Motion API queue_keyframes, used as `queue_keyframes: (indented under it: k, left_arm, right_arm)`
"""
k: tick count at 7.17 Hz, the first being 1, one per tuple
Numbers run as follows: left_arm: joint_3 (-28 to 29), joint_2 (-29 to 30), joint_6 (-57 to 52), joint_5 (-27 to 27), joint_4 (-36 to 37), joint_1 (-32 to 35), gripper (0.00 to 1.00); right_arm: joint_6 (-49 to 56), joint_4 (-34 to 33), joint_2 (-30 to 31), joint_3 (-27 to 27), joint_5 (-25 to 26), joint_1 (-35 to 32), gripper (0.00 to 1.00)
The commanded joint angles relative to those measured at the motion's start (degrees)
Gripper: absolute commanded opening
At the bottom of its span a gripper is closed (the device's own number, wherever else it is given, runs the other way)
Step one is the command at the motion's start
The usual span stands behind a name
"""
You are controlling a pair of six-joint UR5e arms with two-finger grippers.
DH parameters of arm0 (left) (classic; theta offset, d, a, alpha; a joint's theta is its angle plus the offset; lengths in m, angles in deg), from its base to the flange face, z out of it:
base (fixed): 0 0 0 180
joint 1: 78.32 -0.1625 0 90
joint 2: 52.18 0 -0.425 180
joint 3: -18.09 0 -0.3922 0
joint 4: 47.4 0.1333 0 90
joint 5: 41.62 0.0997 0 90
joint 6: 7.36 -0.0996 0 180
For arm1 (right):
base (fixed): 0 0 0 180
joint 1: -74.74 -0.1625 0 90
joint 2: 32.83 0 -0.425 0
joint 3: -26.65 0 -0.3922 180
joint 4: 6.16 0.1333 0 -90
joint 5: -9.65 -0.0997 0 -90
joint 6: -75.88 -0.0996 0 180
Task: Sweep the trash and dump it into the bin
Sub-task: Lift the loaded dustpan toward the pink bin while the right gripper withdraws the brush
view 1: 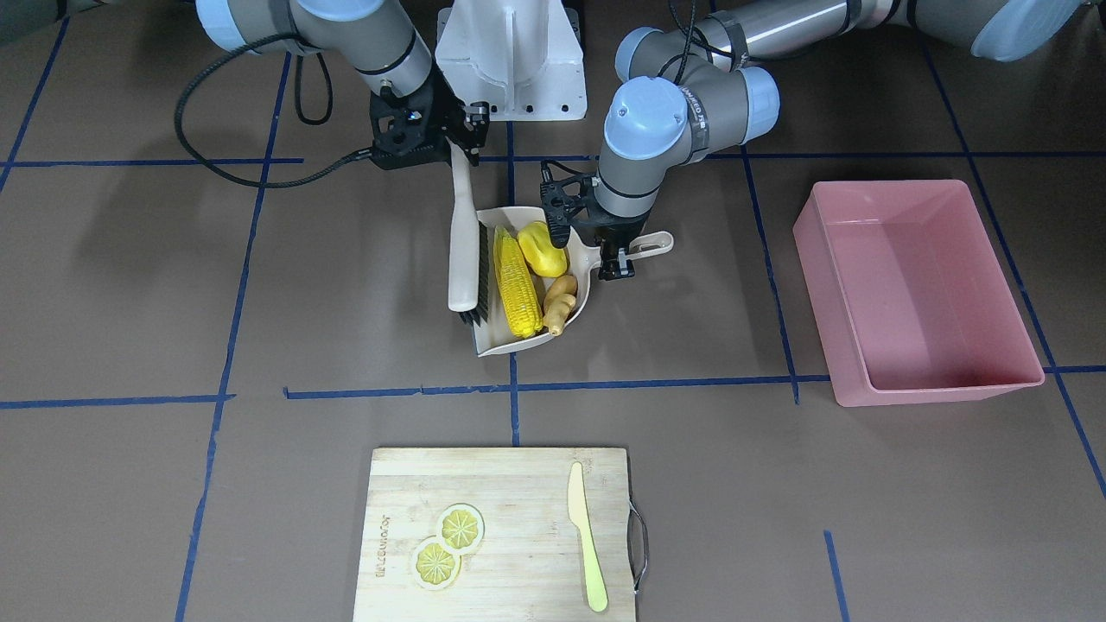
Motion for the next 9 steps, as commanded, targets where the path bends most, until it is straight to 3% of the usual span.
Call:
queue_keyframes:
  k: [1, 6, 9]
  left_arm:
    - [-1.1, -1.2, 2.4, -0.2, -3.8, 0.2, 0.10]
    - [-14.1, -11.3, 3.5, -6.7, -3.2, 11.7, 0.09]
    - [-15.0, -19.3, 2.6, -21.3, -3.7, 28.4, 0.09]
  right_arm:
    - [0.0, -1.2, 4.2, -4.0, -2.9, -3.4, 0.00]
    - [3.4, -2.4, 24.9, -13.4, -3.9, -12.7, 0.00]
    - [17.2, -1.9, 33.9, -13.3, -3.9, -17.7, 0.01]
